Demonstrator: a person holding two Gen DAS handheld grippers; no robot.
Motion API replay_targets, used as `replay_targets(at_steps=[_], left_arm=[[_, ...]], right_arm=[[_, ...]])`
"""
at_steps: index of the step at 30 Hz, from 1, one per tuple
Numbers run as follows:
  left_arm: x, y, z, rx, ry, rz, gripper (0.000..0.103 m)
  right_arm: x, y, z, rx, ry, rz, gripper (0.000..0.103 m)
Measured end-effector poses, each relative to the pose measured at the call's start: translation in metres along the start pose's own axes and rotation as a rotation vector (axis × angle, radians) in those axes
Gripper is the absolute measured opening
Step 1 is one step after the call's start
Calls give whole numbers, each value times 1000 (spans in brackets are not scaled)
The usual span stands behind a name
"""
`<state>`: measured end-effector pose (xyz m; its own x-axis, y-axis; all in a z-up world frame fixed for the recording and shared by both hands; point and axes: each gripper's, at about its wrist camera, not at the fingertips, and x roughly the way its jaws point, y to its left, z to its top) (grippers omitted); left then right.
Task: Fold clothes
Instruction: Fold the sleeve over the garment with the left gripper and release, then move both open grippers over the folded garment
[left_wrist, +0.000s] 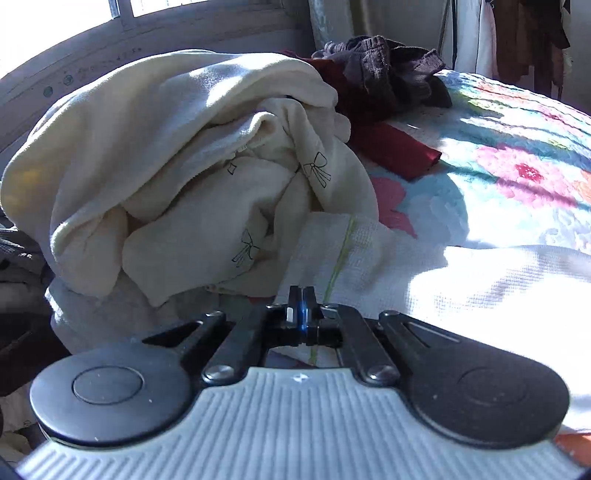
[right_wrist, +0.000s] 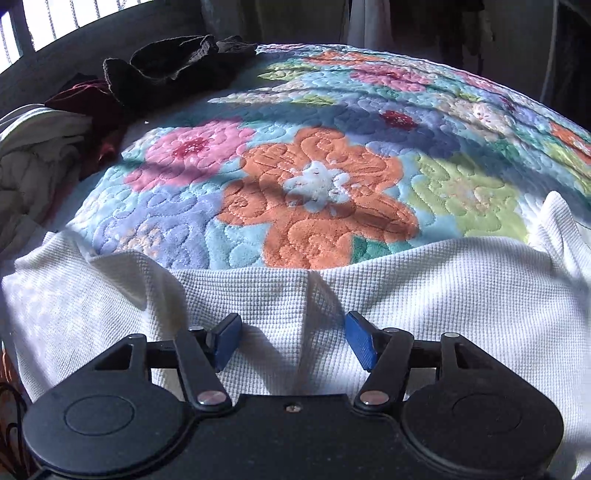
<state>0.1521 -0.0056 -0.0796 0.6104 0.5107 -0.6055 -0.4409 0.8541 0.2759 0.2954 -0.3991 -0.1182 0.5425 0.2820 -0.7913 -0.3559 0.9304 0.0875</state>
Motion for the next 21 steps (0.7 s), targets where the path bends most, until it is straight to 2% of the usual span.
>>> replay_targets(at_steps=[1,2,4,8,10,12,15,17,21], left_arm=[[-4,7,-1,21,-6,44,0],[-4,19,-1,-4,24,33,0],[-4,40,0,-54,98,-6,0],[-17,27,8,-40,147,-133,2],[-32,-2,18,-10,141,-253,4],[-54,-40,32,75,97,-346,7],[-89,-100,50,196,37,-491,18],[-111,-139,61,251,34,-628,33],[-156,-228,72,375,39,-903,37]], right_arm=[[-2,2,2,-2,0,2,68],[-4,2,3,5,2,11,68],[-8,0,6,32,2,40,68],[-22,-6,12,52,-11,41,68],[-36,-14,16,58,-22,29,68],[-53,-24,18,71,-35,16,68],[-88,-53,13,137,-60,0,68],[-113,-73,3,187,-75,-37,68],[-158,-114,-28,254,-80,-132,68]])
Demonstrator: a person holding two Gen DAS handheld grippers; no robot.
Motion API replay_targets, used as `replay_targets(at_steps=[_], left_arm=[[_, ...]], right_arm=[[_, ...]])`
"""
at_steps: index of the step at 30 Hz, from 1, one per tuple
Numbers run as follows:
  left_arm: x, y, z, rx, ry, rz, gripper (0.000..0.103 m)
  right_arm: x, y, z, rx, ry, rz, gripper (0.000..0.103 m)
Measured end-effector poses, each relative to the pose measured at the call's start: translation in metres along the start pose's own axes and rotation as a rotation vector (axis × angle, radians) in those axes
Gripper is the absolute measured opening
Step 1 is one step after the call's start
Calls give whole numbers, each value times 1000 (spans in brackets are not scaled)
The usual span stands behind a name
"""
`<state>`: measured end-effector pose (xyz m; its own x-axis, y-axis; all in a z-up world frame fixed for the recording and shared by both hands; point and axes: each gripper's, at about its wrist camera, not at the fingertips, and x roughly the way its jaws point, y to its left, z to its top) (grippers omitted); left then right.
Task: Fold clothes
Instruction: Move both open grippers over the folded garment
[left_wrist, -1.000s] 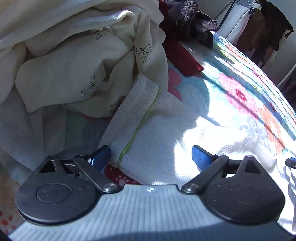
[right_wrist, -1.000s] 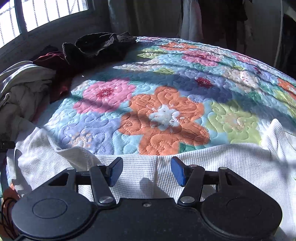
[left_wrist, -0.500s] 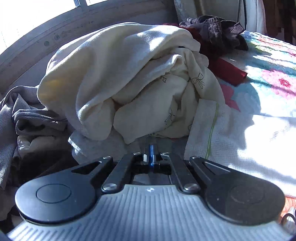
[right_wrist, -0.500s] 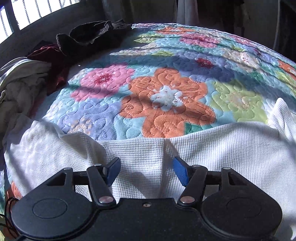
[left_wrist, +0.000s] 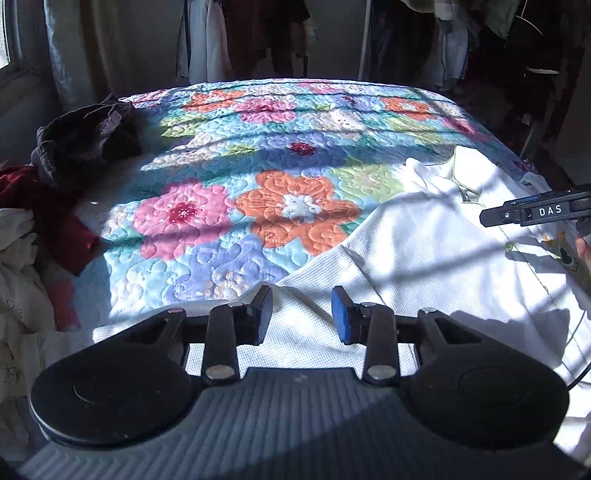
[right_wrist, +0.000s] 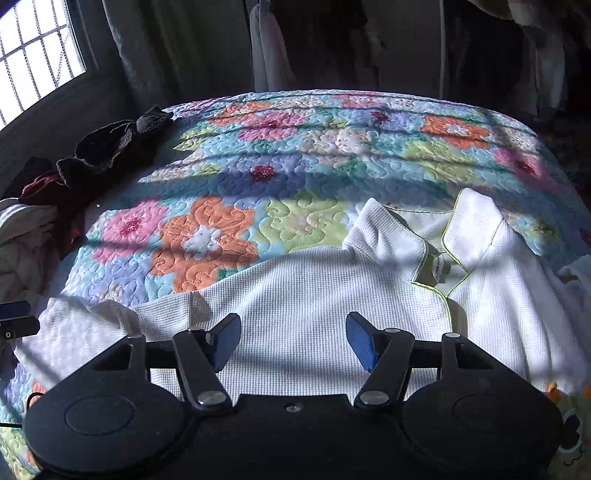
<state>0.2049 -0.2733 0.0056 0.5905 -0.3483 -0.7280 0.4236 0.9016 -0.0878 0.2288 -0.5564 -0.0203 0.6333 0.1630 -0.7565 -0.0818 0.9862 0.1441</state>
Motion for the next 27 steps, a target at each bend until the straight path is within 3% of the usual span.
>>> replay_targets(at_steps=[3,6,9,12,15,21,27], left_arm=[[32,-65,29,76,17,-185,41],[64,-123,59,154,50,-279,41],[93,-172,83,235,71,-305,42],[120,-210,102,354,59,-265,47],[142,-222,118,345,86,-260,47],[177,-215,122,230,106,-351,56],[221,-213,126,227,59,-367,56]], right_arm=[[-30,-45,-19,71,-37,-88,68],[-55,-100,-38,176,-113,-140,68],[-72,-155,-60,240,-208,-263,68],[-67,-200,-78,311,-190,-396,68],[-50,-234,-88,357,-163,-491,68],[-31,-265,-55,387,-229,-476,68],[13,-298,-21,263,-74,-458,67]])
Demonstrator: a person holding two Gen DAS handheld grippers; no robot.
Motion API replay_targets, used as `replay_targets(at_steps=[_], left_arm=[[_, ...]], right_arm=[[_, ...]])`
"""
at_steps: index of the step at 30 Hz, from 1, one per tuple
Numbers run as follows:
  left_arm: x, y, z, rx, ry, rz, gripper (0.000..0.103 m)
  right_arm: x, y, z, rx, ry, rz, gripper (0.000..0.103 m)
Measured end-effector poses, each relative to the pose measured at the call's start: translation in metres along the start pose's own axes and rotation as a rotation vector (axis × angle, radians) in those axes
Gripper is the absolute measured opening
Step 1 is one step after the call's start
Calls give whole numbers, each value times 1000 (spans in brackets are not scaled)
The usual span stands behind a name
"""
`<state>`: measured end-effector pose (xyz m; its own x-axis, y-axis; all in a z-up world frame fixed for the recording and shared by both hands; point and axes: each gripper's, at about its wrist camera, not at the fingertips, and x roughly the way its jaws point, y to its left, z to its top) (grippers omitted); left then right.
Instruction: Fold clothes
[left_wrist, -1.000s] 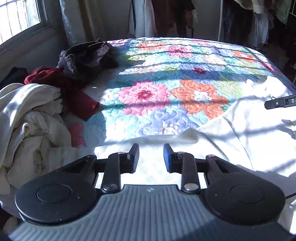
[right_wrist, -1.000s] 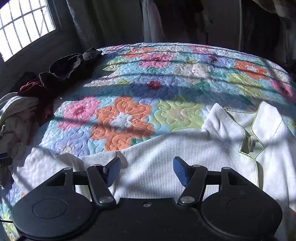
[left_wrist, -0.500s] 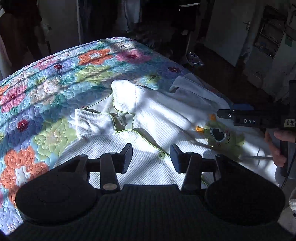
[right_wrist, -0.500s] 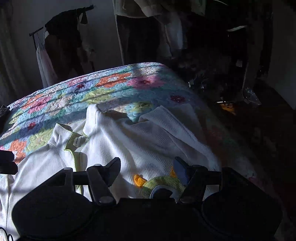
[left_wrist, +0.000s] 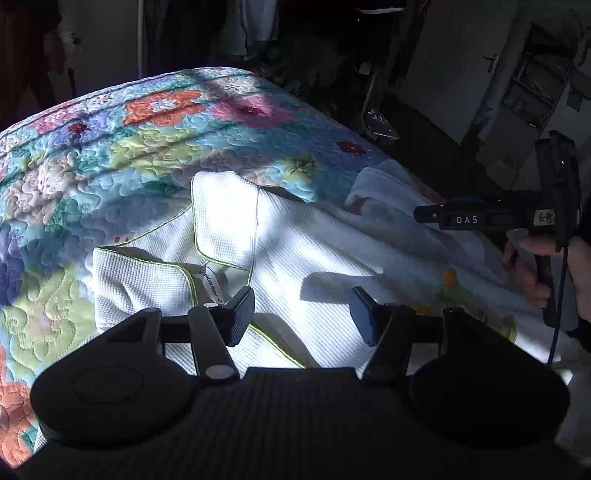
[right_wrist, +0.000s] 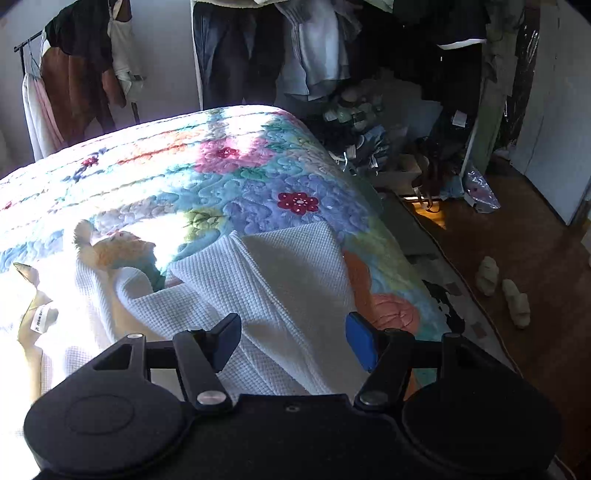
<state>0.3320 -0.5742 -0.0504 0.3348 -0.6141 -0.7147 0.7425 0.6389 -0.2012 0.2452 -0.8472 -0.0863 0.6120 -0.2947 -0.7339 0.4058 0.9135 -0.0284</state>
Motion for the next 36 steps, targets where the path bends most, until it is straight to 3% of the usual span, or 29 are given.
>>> replay_targets(at_steps=[1,2,3,4,8,12,16,18,22,24,27,28,31,32,34,36], left_arm=[[6,4,2,-12,-1,1,56],[12,8,4,-27,-4,1,56],[18,12,6,-41,-7,3,56],[22,16,7,-53,-9,9,56],[32,27,8,-88,-14,31,56],[34,30,4,-91,-15,56,56],[35,24,1,-98,-26,74,56],[37,19,0,-91,-30,80,56],[38,10,-1,-46,-36,125,56],[39,11,-3,-50,-28,131,57],[40,14,-5,-56,-3,144,57],[39,14,-6,-53,1,151,57],[37,14,-8,-47,8,151,57],[36,15,-8,-47,11,148,58],[35,15,-9,-39,12,141,59],[35,15,-9,-29,11,139,62]], right_arm=[[8,0,3,-31,26,-3,63],[13,-1,6,-52,39,2,39],[15,-3,8,-54,42,9,3],[14,-6,12,-49,29,6,5],[-21,-31,33,51,-161,-88,5],[-57,-56,48,116,-269,-120,5],[-86,-61,35,91,-324,-195,4],[-92,-68,18,131,-320,-218,4],[-91,-83,-28,237,-183,-189,4],[-97,-81,-54,255,-167,-219,4],[-108,-56,-80,109,-223,-353,4],[-106,-51,-83,83,-208,-355,4],[-89,-44,-84,35,-27,-267,6],[-87,-44,-82,44,21,-228,9],[-98,-43,-75,85,-42,-184,18],[-111,-41,-63,115,-117,-102,42]])
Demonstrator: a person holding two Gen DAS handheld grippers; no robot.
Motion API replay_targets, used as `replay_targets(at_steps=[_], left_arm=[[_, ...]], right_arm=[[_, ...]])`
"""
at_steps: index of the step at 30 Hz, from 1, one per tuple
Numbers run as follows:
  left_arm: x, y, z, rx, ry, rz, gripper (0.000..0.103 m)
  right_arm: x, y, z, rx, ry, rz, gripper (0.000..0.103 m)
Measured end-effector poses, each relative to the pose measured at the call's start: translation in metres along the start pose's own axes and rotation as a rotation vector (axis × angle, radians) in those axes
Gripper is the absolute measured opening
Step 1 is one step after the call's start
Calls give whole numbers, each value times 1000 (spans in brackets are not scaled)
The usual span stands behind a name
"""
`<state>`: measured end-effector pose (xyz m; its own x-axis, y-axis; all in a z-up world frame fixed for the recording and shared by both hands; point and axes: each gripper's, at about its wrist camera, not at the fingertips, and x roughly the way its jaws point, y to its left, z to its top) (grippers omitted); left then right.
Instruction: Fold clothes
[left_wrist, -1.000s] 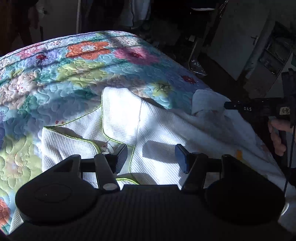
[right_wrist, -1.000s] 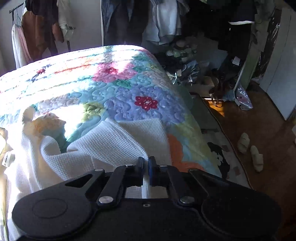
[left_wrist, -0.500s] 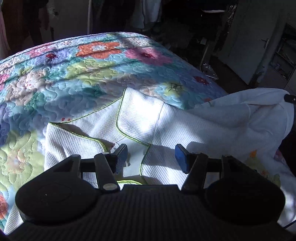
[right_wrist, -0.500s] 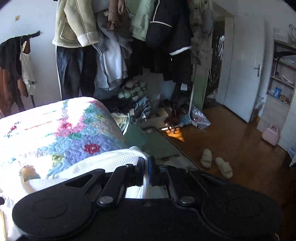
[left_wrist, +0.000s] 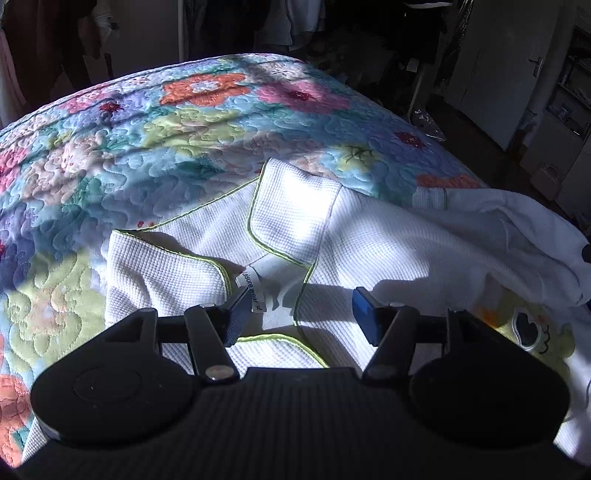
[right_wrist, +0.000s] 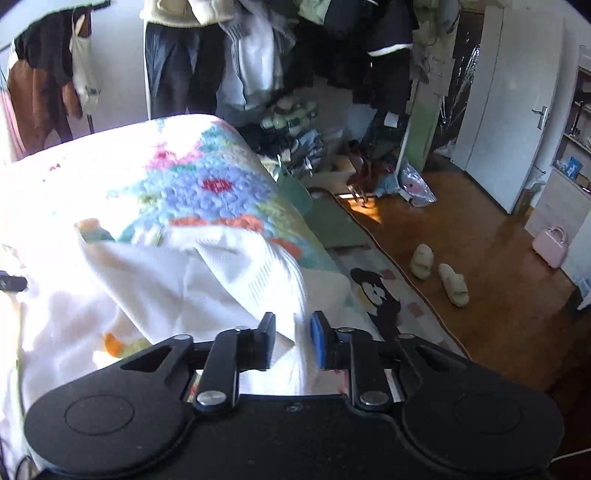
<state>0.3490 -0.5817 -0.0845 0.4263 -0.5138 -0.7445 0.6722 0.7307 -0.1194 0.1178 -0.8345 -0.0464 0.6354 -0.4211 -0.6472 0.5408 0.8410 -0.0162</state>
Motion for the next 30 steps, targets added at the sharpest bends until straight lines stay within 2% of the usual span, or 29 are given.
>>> replay_targets(at_steps=[2,4,9,14,16,17,20,22,23,28,30], left_arm=[[1,2,1,-5,-3,-6,62],[1,4,2,-14,-7,-14,62],[-14,21,-2,-34,6,-1,62],[-47,45,-13,-2,26,22,62],[-56,54,-15,-17,22,20,62],[-59,58,-15,-25,18,25,62],[-61,69,-16,-68,-2,23,63],[-59,75,-18,-101,-3,15,63],[-57,78,-18,-112,-3,7,63],[-40,89,-17,-189,-46,-51,63],[-28,89,-13,-218,-45,-85,63]], right_arm=[[0,5,14,-1,-34,108,44],[10,16,29,-31,-40,153,46],[62,65,56,-131,55,356,47],[84,112,69,-26,133,559,47],[92,131,68,-43,144,556,50],[95,140,66,-62,147,549,57],[103,163,51,-121,137,523,57],[107,178,42,-164,124,504,26],[104,183,36,-194,97,495,4],[70,193,4,-277,-70,491,4],[57,191,-10,-305,-110,490,4]])
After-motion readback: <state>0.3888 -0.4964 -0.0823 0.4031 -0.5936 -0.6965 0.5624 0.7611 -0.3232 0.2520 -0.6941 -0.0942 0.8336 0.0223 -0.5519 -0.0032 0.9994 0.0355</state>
